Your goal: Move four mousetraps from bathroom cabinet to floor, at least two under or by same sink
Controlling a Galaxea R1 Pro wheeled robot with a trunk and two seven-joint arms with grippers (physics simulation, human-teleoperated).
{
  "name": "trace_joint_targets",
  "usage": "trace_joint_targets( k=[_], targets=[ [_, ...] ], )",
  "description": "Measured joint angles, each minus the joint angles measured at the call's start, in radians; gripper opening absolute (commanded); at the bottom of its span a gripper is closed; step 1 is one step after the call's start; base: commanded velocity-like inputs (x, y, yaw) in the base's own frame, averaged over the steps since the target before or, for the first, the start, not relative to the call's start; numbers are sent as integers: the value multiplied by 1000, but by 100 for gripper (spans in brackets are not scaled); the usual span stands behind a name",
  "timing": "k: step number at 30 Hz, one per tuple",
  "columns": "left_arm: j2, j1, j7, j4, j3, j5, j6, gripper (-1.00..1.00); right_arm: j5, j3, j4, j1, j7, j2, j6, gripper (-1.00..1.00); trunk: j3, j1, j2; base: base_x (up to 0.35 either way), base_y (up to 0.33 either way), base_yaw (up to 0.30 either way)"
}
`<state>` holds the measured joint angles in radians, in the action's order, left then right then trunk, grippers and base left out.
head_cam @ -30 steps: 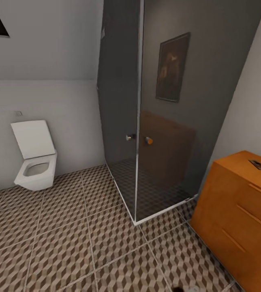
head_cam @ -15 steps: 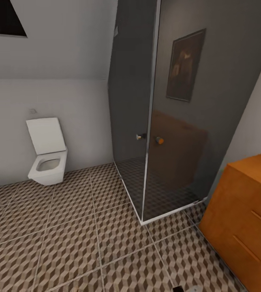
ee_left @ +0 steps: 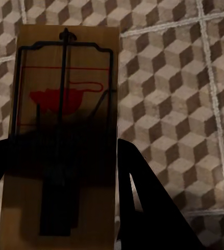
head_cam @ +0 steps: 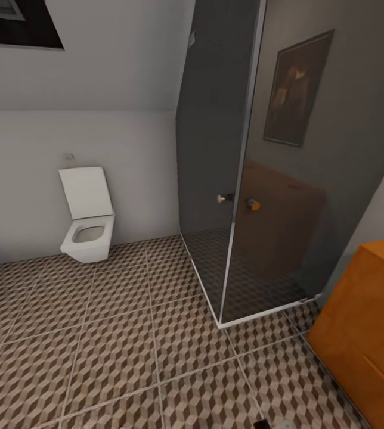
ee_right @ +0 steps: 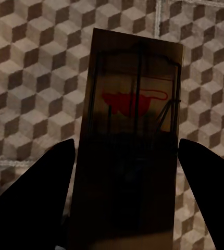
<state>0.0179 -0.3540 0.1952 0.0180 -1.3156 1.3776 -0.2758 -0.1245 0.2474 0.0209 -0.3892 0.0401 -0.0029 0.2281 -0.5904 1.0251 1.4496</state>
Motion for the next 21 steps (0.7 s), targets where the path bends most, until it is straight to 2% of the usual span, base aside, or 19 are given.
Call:
trace_joint_targets(
  k=[21],
  targets=[
    [-3, 0, 0, 0, 0, 0, 0, -100, 0, 1, -1, 5, 0, 1, -1, -100, -29, 0, 0, 0, 0, 182]
  ],
)
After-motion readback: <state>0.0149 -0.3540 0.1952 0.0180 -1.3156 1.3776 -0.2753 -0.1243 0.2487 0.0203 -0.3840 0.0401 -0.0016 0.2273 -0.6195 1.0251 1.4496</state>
